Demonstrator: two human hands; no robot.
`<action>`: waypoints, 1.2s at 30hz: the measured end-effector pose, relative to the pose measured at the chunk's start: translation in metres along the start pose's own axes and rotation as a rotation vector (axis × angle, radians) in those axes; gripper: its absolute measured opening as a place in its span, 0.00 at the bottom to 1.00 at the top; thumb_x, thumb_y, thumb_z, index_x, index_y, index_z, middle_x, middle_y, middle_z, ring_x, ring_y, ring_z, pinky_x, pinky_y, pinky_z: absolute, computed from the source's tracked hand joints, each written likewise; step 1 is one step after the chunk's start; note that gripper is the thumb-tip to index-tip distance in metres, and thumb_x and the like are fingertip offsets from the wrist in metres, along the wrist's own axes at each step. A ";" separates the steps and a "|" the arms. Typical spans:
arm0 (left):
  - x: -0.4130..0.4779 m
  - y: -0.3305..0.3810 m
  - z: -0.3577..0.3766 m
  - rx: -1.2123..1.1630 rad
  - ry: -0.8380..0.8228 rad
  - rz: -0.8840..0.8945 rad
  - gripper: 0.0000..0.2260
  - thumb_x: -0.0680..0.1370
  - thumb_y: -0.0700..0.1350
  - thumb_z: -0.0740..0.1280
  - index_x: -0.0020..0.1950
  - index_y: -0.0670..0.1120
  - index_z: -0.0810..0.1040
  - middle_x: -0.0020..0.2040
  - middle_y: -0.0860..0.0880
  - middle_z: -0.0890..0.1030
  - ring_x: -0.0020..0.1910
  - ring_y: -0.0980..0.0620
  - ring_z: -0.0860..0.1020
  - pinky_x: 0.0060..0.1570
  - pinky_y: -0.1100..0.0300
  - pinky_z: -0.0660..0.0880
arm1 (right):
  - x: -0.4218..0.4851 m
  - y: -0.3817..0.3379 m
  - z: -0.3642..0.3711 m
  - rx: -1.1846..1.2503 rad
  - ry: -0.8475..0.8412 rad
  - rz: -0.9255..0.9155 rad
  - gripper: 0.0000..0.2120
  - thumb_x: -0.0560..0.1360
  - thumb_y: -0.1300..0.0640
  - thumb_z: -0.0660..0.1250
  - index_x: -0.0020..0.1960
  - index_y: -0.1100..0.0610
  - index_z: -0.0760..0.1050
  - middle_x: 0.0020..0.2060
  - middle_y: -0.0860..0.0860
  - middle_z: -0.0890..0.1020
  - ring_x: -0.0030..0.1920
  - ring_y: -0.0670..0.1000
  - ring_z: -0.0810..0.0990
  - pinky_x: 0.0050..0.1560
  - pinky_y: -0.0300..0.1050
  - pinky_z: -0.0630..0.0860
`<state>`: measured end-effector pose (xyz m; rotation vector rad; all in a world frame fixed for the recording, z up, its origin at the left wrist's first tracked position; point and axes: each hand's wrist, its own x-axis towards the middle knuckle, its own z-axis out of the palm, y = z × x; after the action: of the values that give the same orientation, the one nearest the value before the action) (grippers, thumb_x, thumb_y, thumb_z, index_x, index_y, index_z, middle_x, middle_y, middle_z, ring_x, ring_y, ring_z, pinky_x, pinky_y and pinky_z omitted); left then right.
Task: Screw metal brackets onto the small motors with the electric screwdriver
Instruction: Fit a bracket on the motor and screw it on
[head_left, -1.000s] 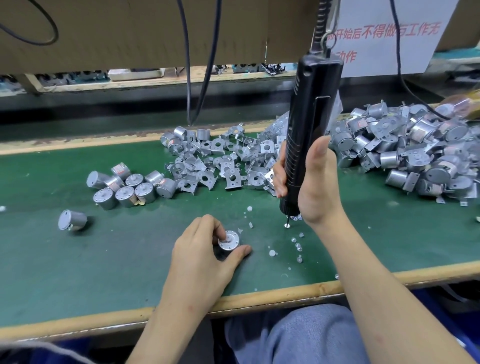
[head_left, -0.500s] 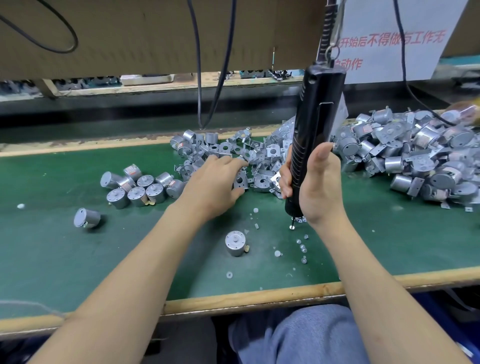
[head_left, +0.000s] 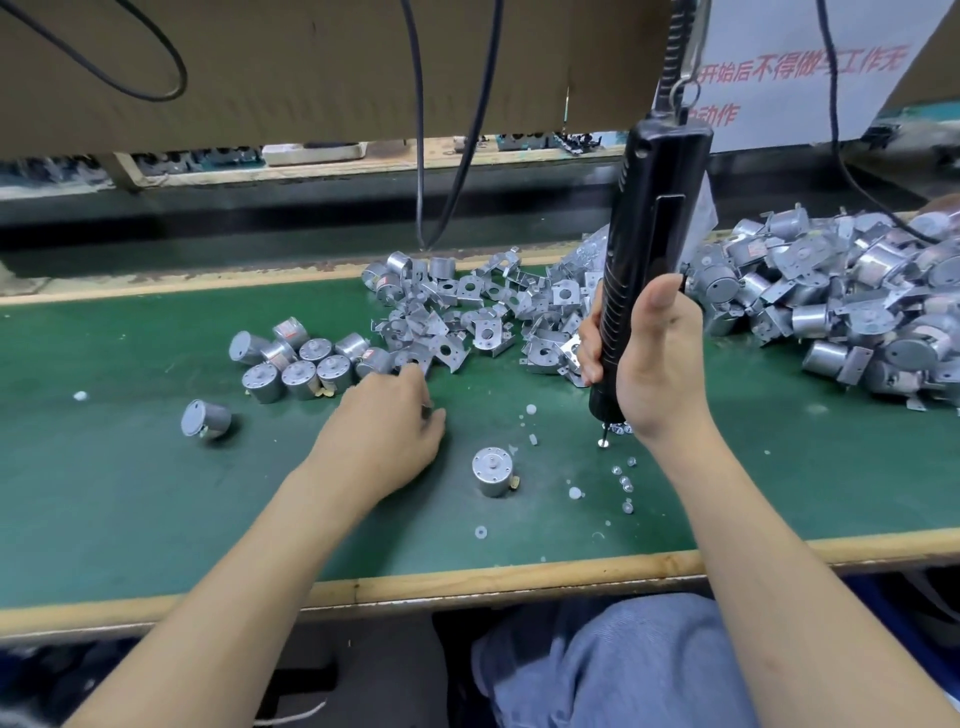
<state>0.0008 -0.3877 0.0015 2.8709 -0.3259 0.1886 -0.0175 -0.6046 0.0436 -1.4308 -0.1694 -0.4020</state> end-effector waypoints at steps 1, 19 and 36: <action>-0.006 -0.005 0.000 -0.034 0.000 -0.013 0.06 0.79 0.50 0.62 0.52 0.49 0.71 0.41 0.48 0.81 0.47 0.42 0.77 0.47 0.51 0.74 | -0.001 0.000 0.001 -0.008 0.002 -0.004 0.52 0.60 0.16 0.61 0.39 0.70 0.64 0.24 0.49 0.71 0.22 0.50 0.69 0.27 0.43 0.68; -0.054 -0.006 -0.020 -1.185 -0.384 -0.176 0.16 0.75 0.42 0.71 0.62 0.48 0.77 0.37 0.48 0.75 0.33 0.50 0.75 0.37 0.61 0.76 | -0.012 -0.015 0.046 0.070 -0.080 0.002 0.50 0.61 0.17 0.61 0.39 0.69 0.62 0.25 0.50 0.71 0.23 0.51 0.69 0.27 0.45 0.67; -0.056 -0.012 -0.039 -0.399 -0.377 -0.029 0.18 0.76 0.50 0.73 0.65 0.51 0.79 0.33 0.62 0.81 0.33 0.64 0.79 0.35 0.72 0.69 | -0.016 -0.017 0.049 0.085 -0.079 0.002 0.52 0.60 0.17 0.61 0.39 0.71 0.63 0.25 0.52 0.70 0.23 0.51 0.68 0.28 0.47 0.66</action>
<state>-0.0542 -0.3550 0.0277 2.4956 -0.3435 -0.3853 -0.0323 -0.5557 0.0612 -1.3637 -0.2468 -0.3330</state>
